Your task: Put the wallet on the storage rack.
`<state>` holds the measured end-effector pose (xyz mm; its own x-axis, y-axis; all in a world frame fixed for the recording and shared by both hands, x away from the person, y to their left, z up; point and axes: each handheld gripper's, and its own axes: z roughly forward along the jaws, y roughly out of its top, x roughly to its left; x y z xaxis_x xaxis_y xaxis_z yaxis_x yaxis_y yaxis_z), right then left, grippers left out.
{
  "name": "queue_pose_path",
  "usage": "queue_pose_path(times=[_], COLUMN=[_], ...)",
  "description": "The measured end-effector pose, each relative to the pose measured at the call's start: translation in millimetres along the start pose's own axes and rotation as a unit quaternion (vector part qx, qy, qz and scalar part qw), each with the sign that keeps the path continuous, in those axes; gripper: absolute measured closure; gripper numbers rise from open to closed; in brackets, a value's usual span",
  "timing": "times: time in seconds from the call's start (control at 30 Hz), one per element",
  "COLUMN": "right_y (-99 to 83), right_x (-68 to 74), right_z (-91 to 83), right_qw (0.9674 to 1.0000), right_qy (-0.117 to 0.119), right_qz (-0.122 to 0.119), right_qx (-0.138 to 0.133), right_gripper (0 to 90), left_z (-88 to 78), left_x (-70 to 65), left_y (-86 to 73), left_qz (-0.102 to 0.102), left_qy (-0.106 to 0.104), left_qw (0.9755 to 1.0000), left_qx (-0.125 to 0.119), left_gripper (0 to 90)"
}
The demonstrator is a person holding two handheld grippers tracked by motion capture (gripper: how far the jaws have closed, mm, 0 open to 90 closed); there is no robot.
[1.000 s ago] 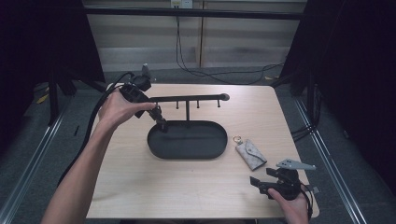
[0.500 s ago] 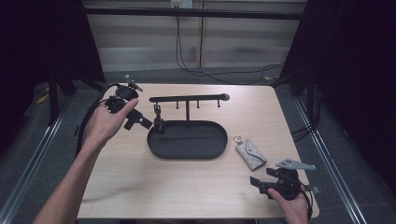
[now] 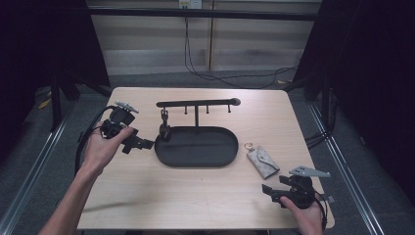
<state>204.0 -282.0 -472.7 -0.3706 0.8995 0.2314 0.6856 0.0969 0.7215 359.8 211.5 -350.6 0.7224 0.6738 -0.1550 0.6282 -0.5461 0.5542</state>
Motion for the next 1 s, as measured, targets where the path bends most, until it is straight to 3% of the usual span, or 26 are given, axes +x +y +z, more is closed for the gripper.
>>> queue_pose_path(times=[0.13,0.23,0.5,0.7,0.73,0.77,0.93,1.0], right_y=[0.1,0.5,0.1,0.6,0.6,0.7,1.6,2.1], right_x=[0.7,0.6,0.8,-0.1,-0.5,-0.6,-0.8,-0.8], right_z=[-0.2,0.4,-0.6,-0.2,-0.4,-0.2,0.2,-0.3], right_qw=[1.0,1.0,1.0,1.0,1.0,1.0,1.0,1.0], right_qy=[0.0,0.0,0.001,0.001,0.001,0.001,0.006,0.006], right_qz=[-0.002,-0.002,-0.003,0.0,0.001,0.002,0.002,0.003], right_qx=[-0.001,0.0,-0.001,-0.002,-0.001,-0.001,0.0,-0.001], right_gripper=[17.7,17.7,17.7,17.7,17.7,17.7,17.5,17.3], left_z=[2.9,6.0,3.4,-1.5,-1.4,-2.4,1.2,2.2], left_x=[-3.0,-9.0,-15.4,-17.4,-20.4,-23.8,-31.8,-33.3], left_y=[-12.7,-29.1,-63.7,-87.4,-96.3,-100.4,-117.2,-124.4], left_qz=[-0.005,-0.004,-0.021,-0.035,-0.05,-0.049,-0.047,-0.056], left_qy=[-0.007,0.006,0.018,0.017,0.009,0.01,0.023,0.016], left_qw=[0.9998,0.9996,0.9981,0.995,0.9933,0.9928,0.9929,0.9911], left_qx=[-0.016,-0.025,-0.055,-0.092,-0.104,-0.109,-0.107,-0.119], left_gripper=[18.9,18.6,20.1,19.9,20.1,20.6,20.9,20.9])
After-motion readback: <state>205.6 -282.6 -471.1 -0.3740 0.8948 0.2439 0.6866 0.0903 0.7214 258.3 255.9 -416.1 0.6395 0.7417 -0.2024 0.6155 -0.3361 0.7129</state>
